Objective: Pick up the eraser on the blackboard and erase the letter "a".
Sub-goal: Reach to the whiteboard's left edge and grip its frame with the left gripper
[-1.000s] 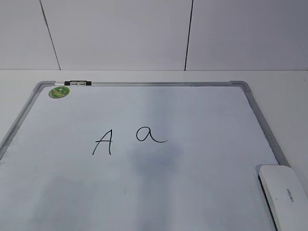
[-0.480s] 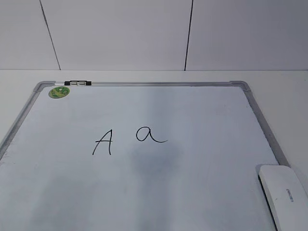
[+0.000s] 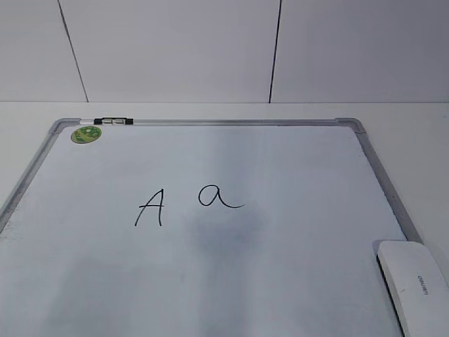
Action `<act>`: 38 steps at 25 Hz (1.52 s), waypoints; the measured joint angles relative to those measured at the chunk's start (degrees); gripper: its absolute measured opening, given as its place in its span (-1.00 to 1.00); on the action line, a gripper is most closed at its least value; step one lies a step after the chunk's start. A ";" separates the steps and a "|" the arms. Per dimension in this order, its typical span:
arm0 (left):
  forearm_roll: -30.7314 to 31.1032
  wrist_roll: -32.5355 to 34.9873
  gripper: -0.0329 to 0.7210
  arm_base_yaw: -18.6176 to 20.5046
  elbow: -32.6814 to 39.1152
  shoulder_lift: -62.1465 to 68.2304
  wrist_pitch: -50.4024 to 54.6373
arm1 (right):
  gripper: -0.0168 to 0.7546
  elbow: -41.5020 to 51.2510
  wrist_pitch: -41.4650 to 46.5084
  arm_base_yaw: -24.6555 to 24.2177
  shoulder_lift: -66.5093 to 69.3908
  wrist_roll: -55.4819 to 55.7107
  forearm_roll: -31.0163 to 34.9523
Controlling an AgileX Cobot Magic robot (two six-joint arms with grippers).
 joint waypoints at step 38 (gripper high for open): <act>2.71 0.46 0.59 0.00 -12.87 17.63 -0.56 | 0.54 -18.30 6.80 0.00 24.01 -7.20 12.36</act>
